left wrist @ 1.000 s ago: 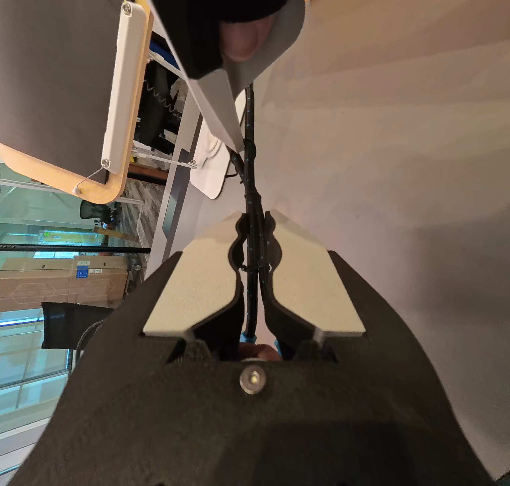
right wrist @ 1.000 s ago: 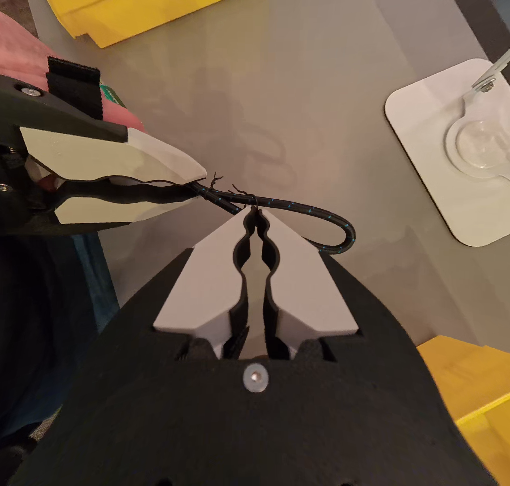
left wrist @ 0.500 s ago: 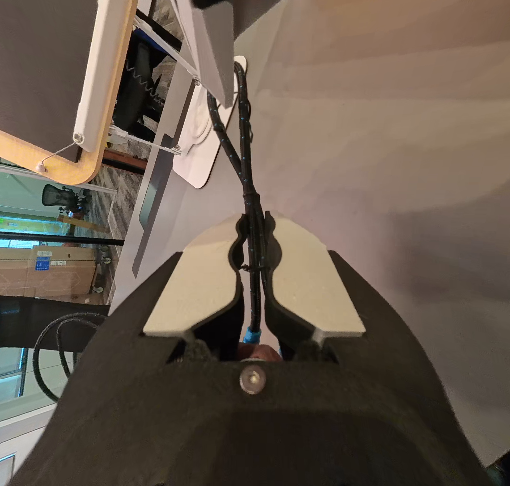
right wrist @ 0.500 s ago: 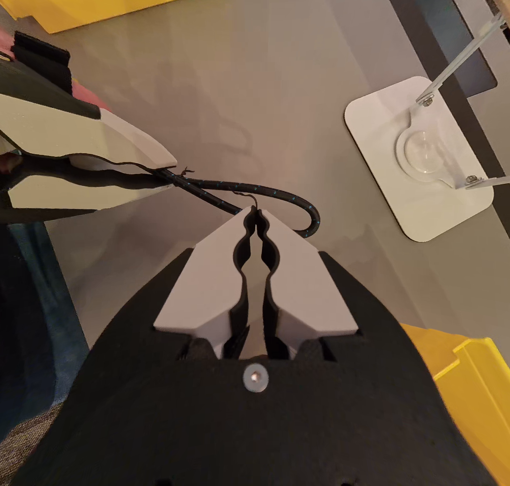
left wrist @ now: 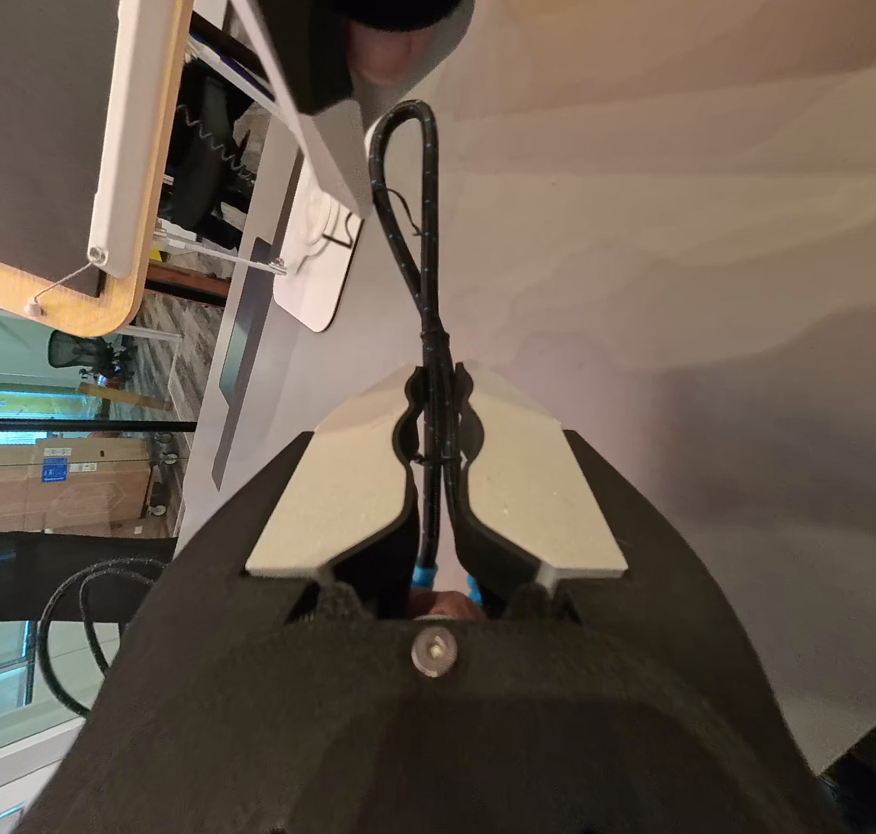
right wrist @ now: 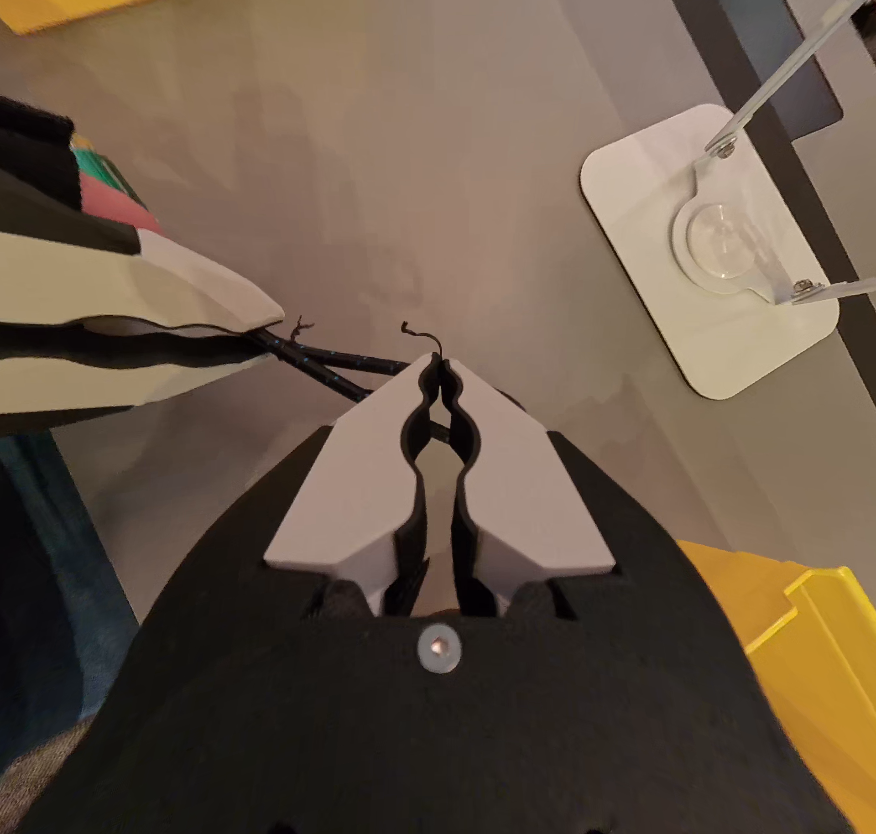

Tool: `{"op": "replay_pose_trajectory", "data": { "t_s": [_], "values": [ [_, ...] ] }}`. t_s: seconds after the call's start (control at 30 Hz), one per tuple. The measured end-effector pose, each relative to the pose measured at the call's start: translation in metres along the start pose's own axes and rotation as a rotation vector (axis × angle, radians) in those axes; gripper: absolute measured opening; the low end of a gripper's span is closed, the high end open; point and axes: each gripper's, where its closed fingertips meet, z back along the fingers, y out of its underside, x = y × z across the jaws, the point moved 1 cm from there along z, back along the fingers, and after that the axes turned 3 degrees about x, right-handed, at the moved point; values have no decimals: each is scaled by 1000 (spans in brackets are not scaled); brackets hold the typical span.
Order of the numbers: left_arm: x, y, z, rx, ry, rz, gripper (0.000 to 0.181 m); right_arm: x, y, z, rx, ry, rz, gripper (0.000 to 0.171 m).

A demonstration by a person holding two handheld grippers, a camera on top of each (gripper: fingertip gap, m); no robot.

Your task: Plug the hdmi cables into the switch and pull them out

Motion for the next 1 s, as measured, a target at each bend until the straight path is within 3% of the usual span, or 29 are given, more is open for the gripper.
{"op": "replay_pose_trajectory", "data": {
  "t_s": [0.4,1.0],
  "values": [
    [6,3,-4,10,2,26,11,-10,2,38,96,85,115,0],
    [-1,0,-6,0,77,64,11,2,7,-5,143,108,147,0]
  ]
}}
